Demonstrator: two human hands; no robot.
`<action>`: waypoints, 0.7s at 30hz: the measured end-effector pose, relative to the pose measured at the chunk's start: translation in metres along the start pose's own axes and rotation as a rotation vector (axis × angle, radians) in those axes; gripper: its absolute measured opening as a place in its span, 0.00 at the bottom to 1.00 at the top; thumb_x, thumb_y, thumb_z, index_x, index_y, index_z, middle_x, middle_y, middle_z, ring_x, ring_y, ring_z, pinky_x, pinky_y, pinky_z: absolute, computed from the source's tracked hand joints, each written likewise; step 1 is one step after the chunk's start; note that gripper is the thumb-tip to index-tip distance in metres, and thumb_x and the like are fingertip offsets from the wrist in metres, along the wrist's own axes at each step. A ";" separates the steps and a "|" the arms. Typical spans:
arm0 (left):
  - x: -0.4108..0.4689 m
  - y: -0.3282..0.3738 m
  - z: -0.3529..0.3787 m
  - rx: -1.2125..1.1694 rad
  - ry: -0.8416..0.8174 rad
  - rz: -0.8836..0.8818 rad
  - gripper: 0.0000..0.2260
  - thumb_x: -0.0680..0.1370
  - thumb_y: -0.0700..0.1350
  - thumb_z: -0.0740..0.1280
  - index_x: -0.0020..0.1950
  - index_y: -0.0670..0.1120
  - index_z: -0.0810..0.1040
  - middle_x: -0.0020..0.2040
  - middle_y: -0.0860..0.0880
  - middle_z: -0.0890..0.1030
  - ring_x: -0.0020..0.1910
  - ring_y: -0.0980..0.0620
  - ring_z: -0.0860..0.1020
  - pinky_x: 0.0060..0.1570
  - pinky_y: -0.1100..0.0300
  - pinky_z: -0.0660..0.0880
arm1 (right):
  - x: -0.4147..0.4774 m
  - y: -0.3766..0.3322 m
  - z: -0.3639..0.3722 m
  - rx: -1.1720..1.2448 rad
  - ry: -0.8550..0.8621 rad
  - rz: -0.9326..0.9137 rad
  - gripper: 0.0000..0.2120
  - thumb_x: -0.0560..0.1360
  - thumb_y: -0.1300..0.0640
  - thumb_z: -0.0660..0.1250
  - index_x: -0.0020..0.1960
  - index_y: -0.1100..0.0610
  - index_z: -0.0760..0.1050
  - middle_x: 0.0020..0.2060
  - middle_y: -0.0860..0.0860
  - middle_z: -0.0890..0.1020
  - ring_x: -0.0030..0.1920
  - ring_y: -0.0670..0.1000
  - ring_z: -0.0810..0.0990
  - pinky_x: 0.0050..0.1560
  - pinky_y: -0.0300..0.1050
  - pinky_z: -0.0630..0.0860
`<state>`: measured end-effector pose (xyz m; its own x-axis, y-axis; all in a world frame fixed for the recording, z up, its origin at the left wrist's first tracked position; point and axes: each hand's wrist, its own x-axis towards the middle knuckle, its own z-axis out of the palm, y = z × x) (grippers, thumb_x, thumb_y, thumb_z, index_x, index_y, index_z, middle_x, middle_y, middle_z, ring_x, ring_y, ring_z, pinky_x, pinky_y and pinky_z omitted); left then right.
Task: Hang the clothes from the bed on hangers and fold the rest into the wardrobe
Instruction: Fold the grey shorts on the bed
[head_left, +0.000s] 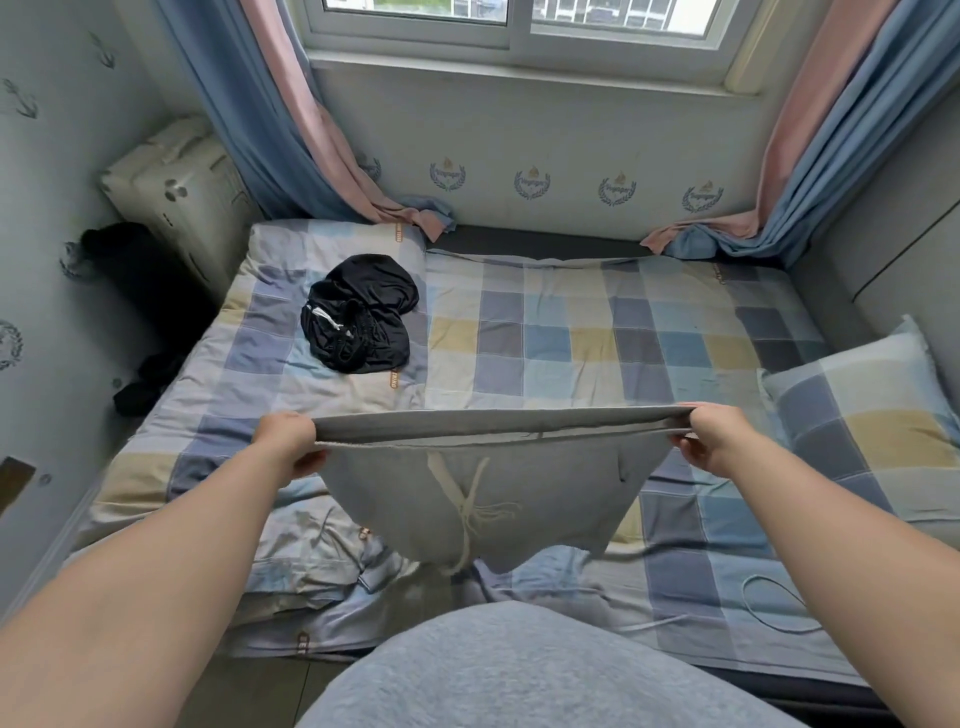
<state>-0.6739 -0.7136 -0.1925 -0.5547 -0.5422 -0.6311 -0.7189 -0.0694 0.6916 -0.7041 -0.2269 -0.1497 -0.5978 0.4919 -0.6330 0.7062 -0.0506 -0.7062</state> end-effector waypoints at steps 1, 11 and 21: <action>-0.001 0.001 0.001 -0.087 -0.010 -0.051 0.07 0.82 0.35 0.55 0.47 0.41 0.70 0.44 0.39 0.74 0.34 0.43 0.74 0.20 0.59 0.76 | 0.000 -0.002 -0.001 0.060 -0.029 0.059 0.14 0.81 0.65 0.57 0.47 0.53 0.79 0.41 0.55 0.79 0.33 0.51 0.77 0.18 0.31 0.66; -0.019 0.013 0.001 -0.473 -0.235 -0.362 0.11 0.73 0.32 0.48 0.34 0.44 0.61 0.22 0.47 0.61 0.27 0.54 0.59 0.23 0.65 0.73 | -0.003 -0.020 -0.005 0.429 -0.316 0.282 0.02 0.79 0.67 0.61 0.47 0.64 0.71 0.39 0.57 0.72 0.36 0.48 0.73 0.26 0.40 0.80; -0.037 0.027 0.007 -0.797 -0.464 -0.172 0.11 0.78 0.29 0.54 0.46 0.38 0.74 0.43 0.42 0.76 0.42 0.50 0.78 0.50 0.61 0.78 | -0.019 -0.031 0.003 0.458 -0.502 -0.067 0.11 0.79 0.76 0.56 0.49 0.66 0.75 0.37 0.58 0.84 0.38 0.51 0.86 0.49 0.48 0.83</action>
<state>-0.6756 -0.6898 -0.1522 -0.7027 -0.0951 -0.7051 -0.4028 -0.7637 0.5045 -0.7160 -0.2369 -0.1167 -0.8161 0.0498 -0.5757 0.4958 -0.4513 -0.7420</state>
